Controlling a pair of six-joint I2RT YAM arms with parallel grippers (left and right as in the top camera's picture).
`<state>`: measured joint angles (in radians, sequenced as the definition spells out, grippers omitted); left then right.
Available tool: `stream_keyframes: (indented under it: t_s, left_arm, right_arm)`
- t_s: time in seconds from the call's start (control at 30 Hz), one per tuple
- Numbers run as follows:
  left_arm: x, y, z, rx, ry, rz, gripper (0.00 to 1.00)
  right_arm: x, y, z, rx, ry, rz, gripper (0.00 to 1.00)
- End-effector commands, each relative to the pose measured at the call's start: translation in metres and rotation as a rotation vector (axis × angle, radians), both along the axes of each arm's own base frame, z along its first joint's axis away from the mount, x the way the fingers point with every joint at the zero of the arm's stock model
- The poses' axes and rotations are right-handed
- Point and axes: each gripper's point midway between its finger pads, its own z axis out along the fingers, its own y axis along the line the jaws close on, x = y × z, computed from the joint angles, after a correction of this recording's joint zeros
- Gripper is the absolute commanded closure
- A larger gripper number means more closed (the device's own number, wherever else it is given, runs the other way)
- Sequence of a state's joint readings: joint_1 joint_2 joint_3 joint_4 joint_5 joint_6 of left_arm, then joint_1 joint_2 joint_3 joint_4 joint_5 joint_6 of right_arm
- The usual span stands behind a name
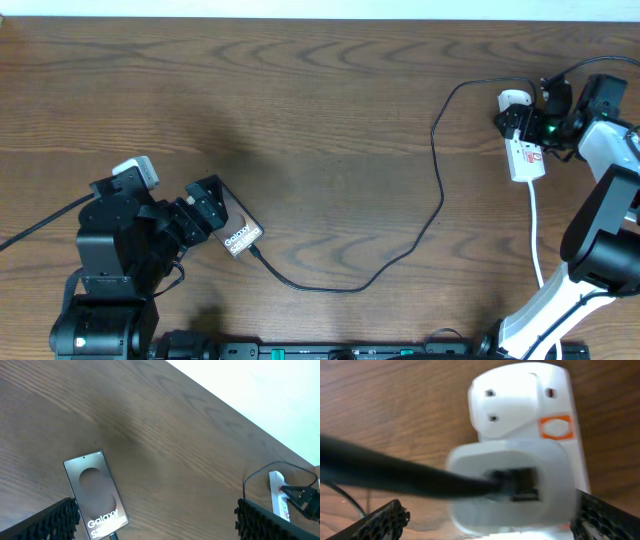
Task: Plug charger to phone and switch on socket
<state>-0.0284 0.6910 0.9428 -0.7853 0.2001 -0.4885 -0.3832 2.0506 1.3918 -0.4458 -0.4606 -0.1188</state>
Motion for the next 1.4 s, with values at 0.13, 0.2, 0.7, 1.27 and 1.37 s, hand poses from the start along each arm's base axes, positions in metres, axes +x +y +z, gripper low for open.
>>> stream_keyframes:
  t_s: [0.13,0.2,0.7,1.27,1.37]
  left_arm:
    - [0.000,0.000,0.008,0.020,-0.023,-0.014,0.02]
    - [0.000,0.000,0.008,0.021,-0.023,-0.014,0.02]
    - [0.000,0.000,0.008,0.020,-0.023,-0.014,0.02]
    - [0.000,0.000,0.008,0.021,-0.023,-0.014,0.02]
    - [0.000,0.000,0.008,0.021,-0.023,-0.014,0.02]
  right_arm:
    - [-0.011,0.047,-0.014,0.120,0.071,0.053,0.01]
    - [-0.012,0.048,-0.015,0.120,0.076,0.053,0.01]
    - [-0.008,0.022,-0.020,0.008,0.081,-0.020,0.01]
    - [-0.006,-0.004,-0.012,-0.003,0.065,-0.072,0.01]
    - [-0.004,-0.006,-0.009,-0.007,0.058,-0.071,0.01]
